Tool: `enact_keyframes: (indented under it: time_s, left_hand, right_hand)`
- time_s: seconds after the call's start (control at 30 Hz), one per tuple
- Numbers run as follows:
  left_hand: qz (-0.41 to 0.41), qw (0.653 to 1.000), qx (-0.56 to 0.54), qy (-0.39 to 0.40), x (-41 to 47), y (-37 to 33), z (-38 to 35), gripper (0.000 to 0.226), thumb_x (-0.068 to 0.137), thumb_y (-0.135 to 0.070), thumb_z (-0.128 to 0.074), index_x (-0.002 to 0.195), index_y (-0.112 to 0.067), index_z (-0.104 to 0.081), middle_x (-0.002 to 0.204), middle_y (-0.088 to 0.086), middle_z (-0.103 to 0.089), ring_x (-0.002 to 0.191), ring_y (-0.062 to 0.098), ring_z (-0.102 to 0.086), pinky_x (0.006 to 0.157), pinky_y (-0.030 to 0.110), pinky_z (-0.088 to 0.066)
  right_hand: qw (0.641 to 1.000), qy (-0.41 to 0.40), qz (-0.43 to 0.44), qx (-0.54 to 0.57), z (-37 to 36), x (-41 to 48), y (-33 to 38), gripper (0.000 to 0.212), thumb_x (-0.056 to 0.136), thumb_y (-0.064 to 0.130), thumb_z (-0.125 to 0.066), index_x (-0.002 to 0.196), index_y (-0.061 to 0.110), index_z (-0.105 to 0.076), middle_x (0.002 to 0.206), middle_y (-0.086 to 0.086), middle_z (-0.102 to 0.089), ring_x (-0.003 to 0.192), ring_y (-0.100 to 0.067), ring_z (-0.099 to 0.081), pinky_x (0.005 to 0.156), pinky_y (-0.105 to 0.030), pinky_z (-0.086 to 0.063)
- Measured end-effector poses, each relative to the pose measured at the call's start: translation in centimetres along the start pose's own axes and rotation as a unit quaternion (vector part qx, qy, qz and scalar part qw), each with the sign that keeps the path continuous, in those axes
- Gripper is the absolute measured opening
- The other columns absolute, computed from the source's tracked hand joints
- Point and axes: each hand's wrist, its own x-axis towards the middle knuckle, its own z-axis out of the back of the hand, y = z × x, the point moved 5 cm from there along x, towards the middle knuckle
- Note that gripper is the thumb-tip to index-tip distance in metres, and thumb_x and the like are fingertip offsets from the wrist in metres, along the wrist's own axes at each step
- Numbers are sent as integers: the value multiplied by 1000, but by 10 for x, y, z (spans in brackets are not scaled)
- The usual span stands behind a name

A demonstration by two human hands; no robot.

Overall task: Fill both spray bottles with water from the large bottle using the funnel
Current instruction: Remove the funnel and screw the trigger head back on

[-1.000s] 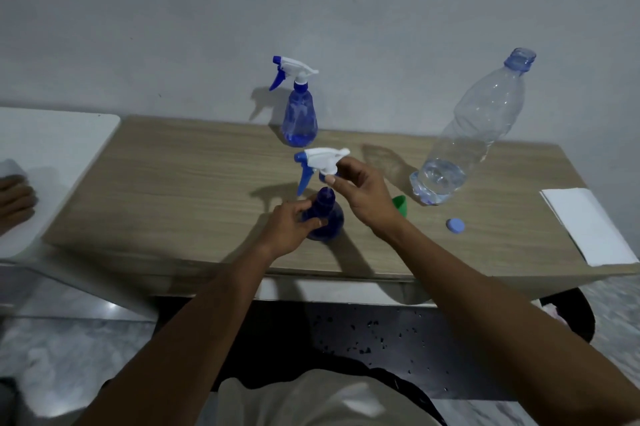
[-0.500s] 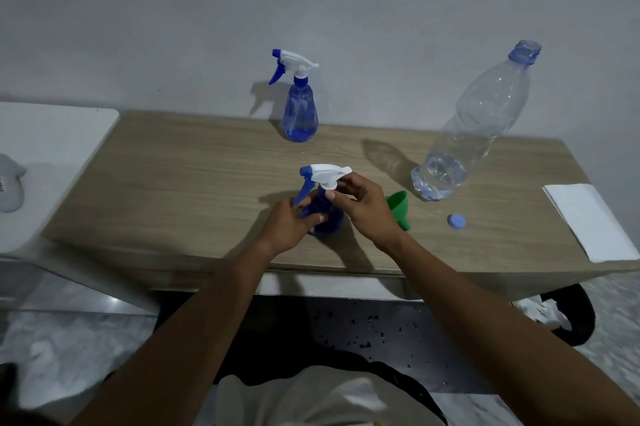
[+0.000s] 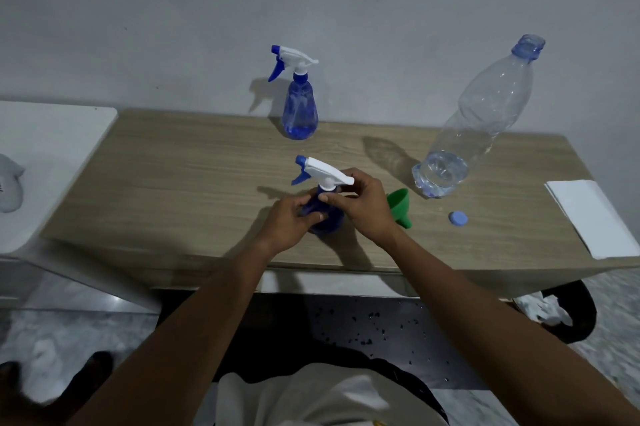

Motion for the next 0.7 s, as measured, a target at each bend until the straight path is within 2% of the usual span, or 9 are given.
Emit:
enact_keyframes:
  time_s: [0.1,0.17,0.23,0.37,0.43,0.5,0.57,0.7]
  left_hand:
    - [4,1000,9,-12,1,0,1,38,90,-11,-71,127,-22,-70,110,-4,-76,99,1,-69,77,8,-49]
    - [9,1000,4,-12,0,-1,1,33,90,-9,-71,121,-21,-73,103,-8,-75,91,-10,-67,73,7,-47]
    - [11,1000,7,-7,0,0,0,30,91,-8,-70,119,-20,-72,101,-12,-72,86,-20,-62,69,1,-45]
    - [1,1000,11,-1,0,-1,0,27,92,-10,-71,119,-14,-73,111,-3,-74,94,-6,-64,72,-1,-43]
    - [6,1000,2,-1,0,0,-1,29,93,-12,-70,122,-13,-71,109,-3,-73,91,-9,-63,70,-1,-44]
    - [9,1000,0,-5,1,2,-2,28,93,-12,-70,121,-12,-71,104,-4,-73,85,-13,-63,69,0,-44]
    - [6,1000,-2,-6,1,3,-2,27,93,-14,-71,120,-12,-72,106,-2,-75,88,-12,-65,71,2,-46]
    - [18,1000,-20,-7,3,7,-1,34,90,-16,-74,124,-17,-70,111,-1,-75,105,7,-69,80,9,-51]
  right_hand:
    - [999,-28,-4,-25,-3,0,-1,36,68,21,-93,81,21,-60,82,-2,-69,79,-15,-66,74,-45,-57]
    - [998,-42,9,-46,-5,0,1,43,67,21,-95,80,20,-55,79,3,-67,75,-9,-62,69,-31,-52]
    - [997,-45,16,-56,-5,0,3,45,65,21,-97,84,16,-56,84,2,-67,77,-8,-62,71,-23,-50]
    - [999,24,13,-39,1,1,7,51,69,12,-93,113,10,-67,107,-4,-74,101,-18,-69,91,-29,-55]
    - [997,65,18,-42,7,0,9,48,78,2,-84,123,8,-68,114,-6,-75,108,-17,-70,97,-29,-54]
    - [995,81,22,-50,10,-2,10,40,86,-3,-75,124,9,-69,113,-2,-75,104,-7,-70,94,-22,-53]
    - [995,77,26,-57,10,-2,11,35,88,-4,-73,120,13,-70,111,2,-75,101,-2,-70,92,-21,-53]
    - [998,24,27,-58,5,1,5,30,79,6,-85,103,7,-68,106,-11,-75,98,-30,-69,93,-45,-57]
